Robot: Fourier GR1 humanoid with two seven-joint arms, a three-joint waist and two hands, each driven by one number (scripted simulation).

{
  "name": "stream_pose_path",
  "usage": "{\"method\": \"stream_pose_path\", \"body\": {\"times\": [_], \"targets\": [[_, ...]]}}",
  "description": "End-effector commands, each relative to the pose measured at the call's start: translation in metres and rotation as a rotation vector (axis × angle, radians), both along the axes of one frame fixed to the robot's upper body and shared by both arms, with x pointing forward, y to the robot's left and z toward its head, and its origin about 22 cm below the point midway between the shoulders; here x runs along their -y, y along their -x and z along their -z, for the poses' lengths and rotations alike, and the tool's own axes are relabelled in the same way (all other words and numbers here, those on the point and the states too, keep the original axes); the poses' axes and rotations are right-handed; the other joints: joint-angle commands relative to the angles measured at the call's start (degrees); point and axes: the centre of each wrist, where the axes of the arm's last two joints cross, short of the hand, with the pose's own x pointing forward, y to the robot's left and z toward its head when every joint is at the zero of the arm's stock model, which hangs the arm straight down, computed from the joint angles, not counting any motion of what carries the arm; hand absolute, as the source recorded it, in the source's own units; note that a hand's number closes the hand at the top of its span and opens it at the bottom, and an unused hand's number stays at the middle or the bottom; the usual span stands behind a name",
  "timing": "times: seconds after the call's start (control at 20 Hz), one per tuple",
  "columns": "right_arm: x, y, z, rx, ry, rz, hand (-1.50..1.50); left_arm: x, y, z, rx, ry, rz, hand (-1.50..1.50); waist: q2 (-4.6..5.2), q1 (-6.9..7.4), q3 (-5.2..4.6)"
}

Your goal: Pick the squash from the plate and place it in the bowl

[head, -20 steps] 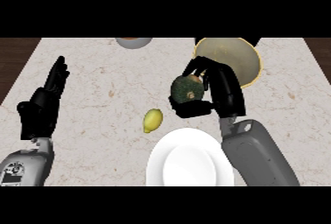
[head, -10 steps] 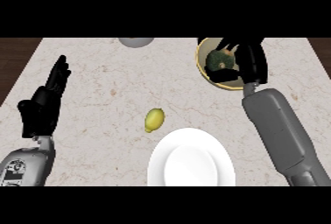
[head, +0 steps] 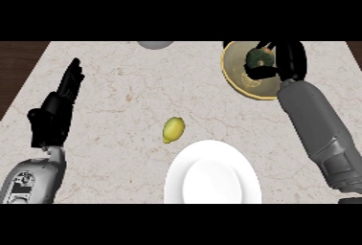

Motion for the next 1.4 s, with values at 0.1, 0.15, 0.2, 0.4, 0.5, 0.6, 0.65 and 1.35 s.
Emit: {"method": "stream_pose_path", "body": {"times": [0.1,0.15,0.2,0.4,0.5,0.6,0.65,1.35], "targets": [[0.023,-0.001,0.016,-0.118,-0.123,-0.008,-1.50,0.009,0.003,0.000,0.015,0.013,0.030,0.00,0.71,1.70,0.13],[0.023,-0.005,0.009,-0.126,-0.145,-0.056,-1.50,0.005,-0.005,-0.005,0.012,0.005,0.018,0.00,1.00,1.68,0.16],[0.015,0.000,0.026,-0.151,-0.174,-0.054,-1.50,0.002,0.000,-0.004,0.013,0.005,0.020,0.00,0.82,2.02,0.15],[0.023,-0.001,0.023,-0.099,-0.274,-0.163,-1.50,0.024,-0.004,0.000,0.006,0.019,0.013,0.00,0.67,1.05,0.19],[0.019,-0.005,0.015,-0.068,-0.321,-0.185,-1.50,0.013,-0.012,-0.009,0.001,0.002,0.015,0.00,0.71,1.04,0.16],[0.036,-0.003,0.014,-0.006,-0.352,-0.155,-1.50,0.007,-0.004,-0.001,0.018,0.000,0.027,0.00,0.91,1.83,0.16],[0.037,-0.004,0.011,0.003,-0.380,-0.172,-1.50,0.008,-0.017,-0.014,0.015,-0.003,0.021,0.00,0.82,0.88,0.17],[0.158,0.041,0.023,-0.001,-0.645,-0.272,-1.50,-0.002,0.004,-0.016,-0.011,0.015,-0.033,0.00,-0.80,-1.49,0.06]]}}
